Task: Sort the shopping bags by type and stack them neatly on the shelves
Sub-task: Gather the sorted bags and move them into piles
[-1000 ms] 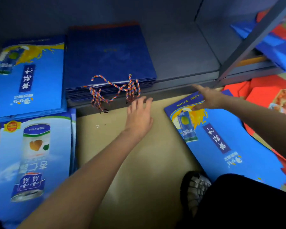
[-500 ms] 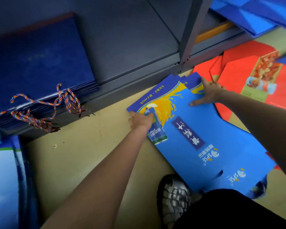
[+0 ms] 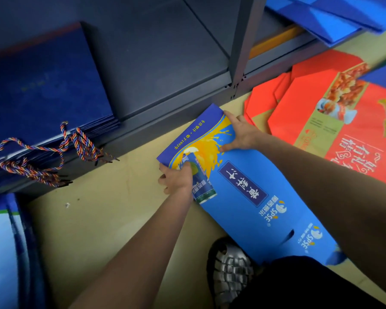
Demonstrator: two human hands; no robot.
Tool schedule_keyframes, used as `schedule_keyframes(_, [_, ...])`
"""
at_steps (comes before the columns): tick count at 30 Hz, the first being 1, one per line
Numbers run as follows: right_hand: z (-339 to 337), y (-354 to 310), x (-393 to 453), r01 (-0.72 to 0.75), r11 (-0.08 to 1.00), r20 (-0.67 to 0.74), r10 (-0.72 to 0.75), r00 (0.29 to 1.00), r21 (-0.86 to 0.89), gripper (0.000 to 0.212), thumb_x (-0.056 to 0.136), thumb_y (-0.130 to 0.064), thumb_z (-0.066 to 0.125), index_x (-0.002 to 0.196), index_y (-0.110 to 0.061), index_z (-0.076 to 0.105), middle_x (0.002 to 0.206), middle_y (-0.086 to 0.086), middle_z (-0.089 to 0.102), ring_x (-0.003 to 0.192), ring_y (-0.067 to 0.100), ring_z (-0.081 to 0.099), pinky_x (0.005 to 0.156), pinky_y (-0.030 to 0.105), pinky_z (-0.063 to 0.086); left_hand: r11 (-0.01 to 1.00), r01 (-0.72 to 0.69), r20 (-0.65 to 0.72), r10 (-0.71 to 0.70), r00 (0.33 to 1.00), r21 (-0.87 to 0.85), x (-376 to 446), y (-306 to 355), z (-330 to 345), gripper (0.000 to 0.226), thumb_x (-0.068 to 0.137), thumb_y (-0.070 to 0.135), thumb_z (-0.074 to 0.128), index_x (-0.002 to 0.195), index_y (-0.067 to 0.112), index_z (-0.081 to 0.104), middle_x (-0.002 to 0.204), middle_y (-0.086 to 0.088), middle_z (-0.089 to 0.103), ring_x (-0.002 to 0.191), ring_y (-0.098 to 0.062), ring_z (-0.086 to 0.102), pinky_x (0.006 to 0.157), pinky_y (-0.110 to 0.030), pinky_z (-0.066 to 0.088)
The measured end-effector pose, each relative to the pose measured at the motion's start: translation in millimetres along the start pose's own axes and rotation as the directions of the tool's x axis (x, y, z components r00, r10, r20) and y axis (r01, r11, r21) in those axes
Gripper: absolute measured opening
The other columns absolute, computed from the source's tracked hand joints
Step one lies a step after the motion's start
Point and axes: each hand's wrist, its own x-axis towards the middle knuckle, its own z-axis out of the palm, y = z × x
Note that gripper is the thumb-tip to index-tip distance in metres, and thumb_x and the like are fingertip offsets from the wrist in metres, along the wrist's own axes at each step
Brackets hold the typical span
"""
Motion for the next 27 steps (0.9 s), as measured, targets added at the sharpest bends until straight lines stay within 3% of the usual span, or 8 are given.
schedule_keyframes(3, [-17,-8,-5,0.073,0.997,0.008,-0.073,0.997,-0.020,0.108,0.071,-0.029,0.080,0.150,-0.024,0.007,0.137,0.019,0.035,0.126,0.032,0.041,0.103,0.029,0.030,0.998,-0.036,0.007,0.037,0.999,-0.061,0,-7,-7,0.081,0.081,0.037,0.064,0.146,0.030,0.017,0.134,-0.012,0.031,0.108,-0.042,0.053,0.091,-0.050,0.048])
schedule_keyframes(6, [-33,-23,-20,0.198,0.979,-0.042,-0.200,0.979,-0.047,0.099,0.073,-0.019,0.079,0.149,-0.022,0.017,0.140,0.019,0.038,0.128,0.031,0.040,0.103,0.027,0.028,0.981,-0.092,0.052,0.103,0.993,-0.170,-8,-13,-18,0.081,0.084,0.028,0.064,0.148,0.027,0.015,0.126,-0.006,0.047,0.100,-0.028,0.058,0.089,-0.035,0.048])
schedule_keyframes(10, [-60,-66,-54,0.320,0.937,-0.142,-0.339,0.930,-0.143,0.089,0.077,-0.013,0.075,0.148,-0.022,0.022,0.122,0.019,0.046,0.118,0.032,0.044,0.096,0.026,0.029,0.930,-0.174,0.052,0.201,0.978,-0.324,-32,-9,-41,0.086,0.083,0.017,0.065,0.149,0.027,0.011,0.111,0.006,0.056,0.093,-0.015,0.056,0.084,-0.025,0.043])
schedule_keyframes(15, [-92,-141,-105,0.524,0.819,-0.163,-0.564,0.809,-0.234,0.078,0.085,-0.009,0.064,0.148,-0.026,0.022,0.107,0.011,0.049,0.103,0.027,0.049,0.086,0.021,0.029,0.848,-0.229,0.064,0.293,0.954,-0.478,-54,9,-91,0.102,0.067,0.027,0.068,0.148,0.032,0.006,0.132,0.005,0.054,0.113,-0.019,0.057,0.102,-0.041,0.043])
schedule_keyframes(18, [-104,-196,-138,0.616,0.754,-0.173,-0.654,0.736,-0.230,0.075,0.086,-0.005,0.061,0.147,-0.027,0.024,0.109,0.011,0.050,0.101,0.023,0.049,0.091,0.024,0.032,0.788,-0.264,0.042,0.344,0.938,-0.556,-67,19,-137,0.100,0.057,0.038,0.063,0.144,0.040,0.014,0.125,0.010,0.059,0.112,-0.019,0.059,0.100,-0.048,0.044])
schedule_keyframes(23, [-97,-281,-161,0.652,0.749,-0.254,-0.658,0.709,-0.118,0.074,0.086,-0.003,0.060,0.146,-0.028,0.025,0.123,0.012,0.050,0.113,0.023,0.048,0.098,0.022,0.031,0.708,-0.398,-0.103,0.421,0.901,-0.583,-78,28,-250,0.090,0.073,0.033,0.067,0.146,0.038,0.015,0.135,0.009,0.051,0.125,-0.016,0.049,0.108,-0.046,0.037])
schedule_keyframes(25, [-83,-317,-151,0.673,0.740,-0.289,-0.649,0.704,-0.022,0.075,0.084,-0.002,0.061,0.146,-0.025,0.026,0.137,0.012,0.046,0.126,0.022,0.044,0.107,0.022,0.028,0.665,-0.416,-0.114,0.448,0.887,-0.621,-73,27,-300,0.075,0.085,0.021,0.063,0.146,0.032,0.021,0.120,0.011,0.059,0.116,-0.017,0.054,0.100,-0.046,0.045])
schedule_keyframes(27, [-64,-355,-134,0.672,0.729,-0.322,-0.610,0.724,0.129,0.076,0.082,-0.001,0.063,0.146,-0.023,0.029,0.140,0.010,0.045,0.128,0.022,0.045,0.111,0.031,0.032,0.656,-0.419,-0.075,0.485,0.871,-0.627,-65,21,-343,0.057,0.090,0.012,0.057,0.138,0.031,0.033,0.117,0.008,0.061,0.101,-0.019,0.059,0.074,-0.033,0.055])
